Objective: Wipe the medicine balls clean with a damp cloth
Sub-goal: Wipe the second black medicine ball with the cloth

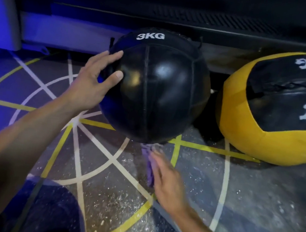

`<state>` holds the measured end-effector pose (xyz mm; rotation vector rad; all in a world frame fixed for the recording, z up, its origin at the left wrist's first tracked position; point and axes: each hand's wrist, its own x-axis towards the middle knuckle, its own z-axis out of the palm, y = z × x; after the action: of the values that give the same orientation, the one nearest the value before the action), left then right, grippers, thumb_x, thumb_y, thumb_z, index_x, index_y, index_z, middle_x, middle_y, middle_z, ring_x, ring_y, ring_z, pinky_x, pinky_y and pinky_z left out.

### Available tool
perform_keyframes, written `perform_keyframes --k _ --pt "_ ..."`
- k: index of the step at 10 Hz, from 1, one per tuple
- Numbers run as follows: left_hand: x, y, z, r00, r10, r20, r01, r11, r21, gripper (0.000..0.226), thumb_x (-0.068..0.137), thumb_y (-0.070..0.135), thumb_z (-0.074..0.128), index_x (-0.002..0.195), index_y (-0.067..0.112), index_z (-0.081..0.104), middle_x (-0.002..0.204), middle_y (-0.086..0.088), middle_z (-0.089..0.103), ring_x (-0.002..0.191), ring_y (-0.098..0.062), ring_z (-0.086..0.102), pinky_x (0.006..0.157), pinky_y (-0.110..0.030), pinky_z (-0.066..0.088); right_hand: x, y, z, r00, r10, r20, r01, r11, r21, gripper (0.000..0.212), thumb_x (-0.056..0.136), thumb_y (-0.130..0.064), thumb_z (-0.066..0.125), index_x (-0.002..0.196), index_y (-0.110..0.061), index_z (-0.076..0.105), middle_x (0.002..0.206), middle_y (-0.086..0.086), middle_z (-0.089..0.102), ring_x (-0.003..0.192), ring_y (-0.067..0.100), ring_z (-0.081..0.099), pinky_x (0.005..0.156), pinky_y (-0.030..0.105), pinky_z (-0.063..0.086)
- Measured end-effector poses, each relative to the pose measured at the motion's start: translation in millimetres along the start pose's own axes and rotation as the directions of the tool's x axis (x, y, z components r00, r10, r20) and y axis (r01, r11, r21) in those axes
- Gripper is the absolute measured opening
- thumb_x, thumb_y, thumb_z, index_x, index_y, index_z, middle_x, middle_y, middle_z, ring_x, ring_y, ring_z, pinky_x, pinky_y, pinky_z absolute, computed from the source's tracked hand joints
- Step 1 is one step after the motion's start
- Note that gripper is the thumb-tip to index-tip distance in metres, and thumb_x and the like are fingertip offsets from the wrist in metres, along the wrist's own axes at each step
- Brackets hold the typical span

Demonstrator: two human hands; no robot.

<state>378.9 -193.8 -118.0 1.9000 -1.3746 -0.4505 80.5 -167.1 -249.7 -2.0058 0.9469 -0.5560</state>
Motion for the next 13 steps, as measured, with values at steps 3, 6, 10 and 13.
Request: perform_keyframes --k 3,6,10,13 --pt "0.0 -2.7 0.8 1.000 0.031 0.003 -0.031 0.999 -0.013 0.046 0.097 0.063 0.053 0.141 0.065 0.039 0.165 0.003 0.029 0.153 -0.009 0.026 0.127 -0.043 0.023 70.6 -22.7 17.9 0.415 0.788 0.455 -0.356 -0.319 0.878 0.024 0.108 -0.015 0.045 0.114 -0.009 0.067 0.126 0.020 0.068 0.115 0.031 0.066 0.103 0.050 0.052" --pt "2.5 -10.4 0.3 0.999 0.046 0.018 -0.044 0.997 -0.065 0.047 0.091 0.073 0.054 0.136 0.071 0.041 0.164 0.001 0.034 0.152 -0.015 0.031 0.123 -0.044 0.030 124.8 -11.3 -90.8 0.435 0.900 0.029 -0.235 0.082 0.969 0.025 0.105 -0.021 0.050 0.083 -0.015 0.060 0.076 0.008 0.061 0.063 0.019 0.057 0.057 0.028 0.047" --pt "-13.3 -16.7 13.8 0.987 -0.104 -0.121 0.038 0.890 -0.454 0.046 0.094 0.026 0.067 0.139 0.034 0.059 0.148 0.002 0.056 0.138 -0.013 0.051 0.119 -0.038 0.038 63.5 -51.3 -12.2 0.464 0.821 0.332 -0.343 -0.179 0.922 0.027 0.105 -0.013 0.044 0.084 -0.019 0.060 0.074 -0.001 0.065 0.068 0.013 0.056 0.053 0.024 0.042" --pt "-104.5 -39.4 58.5 0.814 -0.542 0.208 0.484 0.435 -0.759 0.042 0.106 0.037 0.050 0.146 0.051 0.047 0.139 0.020 0.062 0.127 -0.020 0.062 0.104 -0.043 0.049 27.7 -123.6 -51.6 0.776 0.619 -0.119 -0.255 0.481 0.839 0.029 0.106 -0.011 0.045 0.097 0.005 0.067 0.091 0.012 0.072 0.091 0.028 0.070 0.089 0.035 0.052"
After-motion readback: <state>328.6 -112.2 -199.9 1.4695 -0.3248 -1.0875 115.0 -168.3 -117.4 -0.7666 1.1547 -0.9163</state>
